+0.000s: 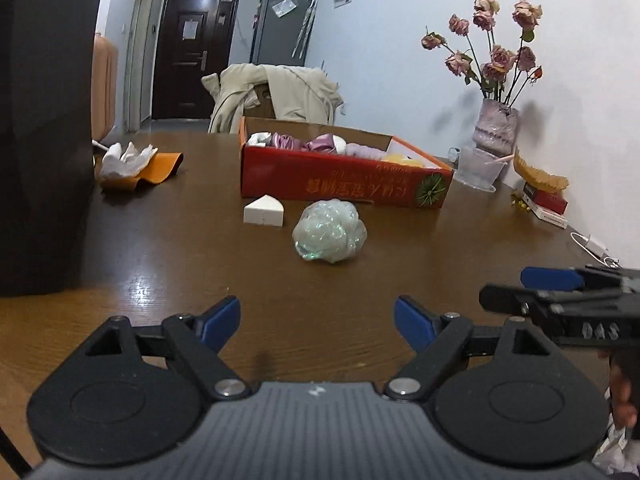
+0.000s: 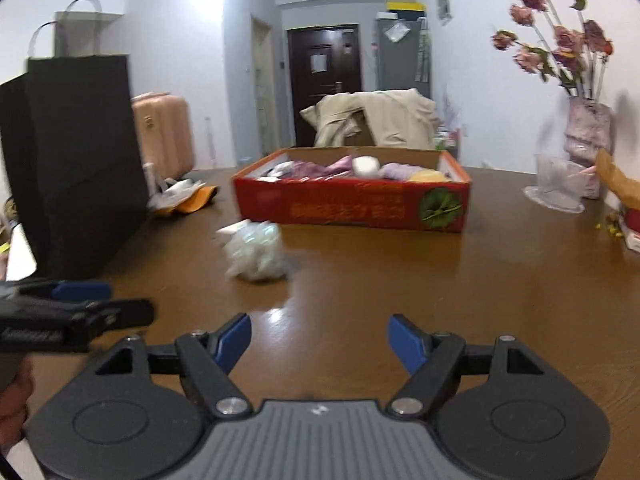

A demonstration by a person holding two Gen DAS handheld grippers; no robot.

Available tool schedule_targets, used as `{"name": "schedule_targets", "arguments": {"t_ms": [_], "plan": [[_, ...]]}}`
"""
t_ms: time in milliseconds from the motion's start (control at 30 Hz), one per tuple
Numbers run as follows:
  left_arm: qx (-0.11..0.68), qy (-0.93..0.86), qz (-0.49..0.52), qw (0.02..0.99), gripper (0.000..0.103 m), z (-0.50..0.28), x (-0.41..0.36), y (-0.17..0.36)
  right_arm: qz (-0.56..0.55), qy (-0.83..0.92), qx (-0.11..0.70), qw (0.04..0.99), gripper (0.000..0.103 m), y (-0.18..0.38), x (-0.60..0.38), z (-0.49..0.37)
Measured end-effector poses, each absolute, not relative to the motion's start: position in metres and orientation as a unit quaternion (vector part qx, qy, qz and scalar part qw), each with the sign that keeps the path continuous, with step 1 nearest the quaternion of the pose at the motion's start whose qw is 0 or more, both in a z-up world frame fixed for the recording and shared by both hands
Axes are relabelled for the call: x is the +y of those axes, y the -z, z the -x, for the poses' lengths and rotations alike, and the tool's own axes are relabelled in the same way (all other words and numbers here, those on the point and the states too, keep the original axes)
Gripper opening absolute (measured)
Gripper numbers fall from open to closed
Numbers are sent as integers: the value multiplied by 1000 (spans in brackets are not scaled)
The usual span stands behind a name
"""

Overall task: Organize soft objects
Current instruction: 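Close the left tool on the white sponge while the right tool grasps the mesh puff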

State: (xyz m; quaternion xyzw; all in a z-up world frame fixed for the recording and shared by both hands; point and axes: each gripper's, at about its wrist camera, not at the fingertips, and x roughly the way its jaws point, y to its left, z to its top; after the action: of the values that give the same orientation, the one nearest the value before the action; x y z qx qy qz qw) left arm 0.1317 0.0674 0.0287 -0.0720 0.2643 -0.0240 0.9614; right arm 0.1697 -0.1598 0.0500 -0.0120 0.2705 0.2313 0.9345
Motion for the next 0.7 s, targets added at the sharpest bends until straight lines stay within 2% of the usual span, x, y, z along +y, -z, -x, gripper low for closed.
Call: {"name": "schedule_targets", "arguments": {"t_ms": [200,433,533,667,700], "plan": [[242,14,62,968,88,-130,72,-38,18,-240,250,938,77,-57,-149,-157],[241,-34,52,968,88,-159,103,-44,32,-274,252,928,75,-60,-104,-206],[241,-51,47,968,88,-181,115,-47,33,-280,259,924,67,-58,-78,-239],[249,-56,34,966,88,-212,124,-44,13,-287,279,916,66,-50,-53,-283],[256,-59,31,964,88,-223,126,-41,13,-289,289,913,54,-46,-48,-292]]}}
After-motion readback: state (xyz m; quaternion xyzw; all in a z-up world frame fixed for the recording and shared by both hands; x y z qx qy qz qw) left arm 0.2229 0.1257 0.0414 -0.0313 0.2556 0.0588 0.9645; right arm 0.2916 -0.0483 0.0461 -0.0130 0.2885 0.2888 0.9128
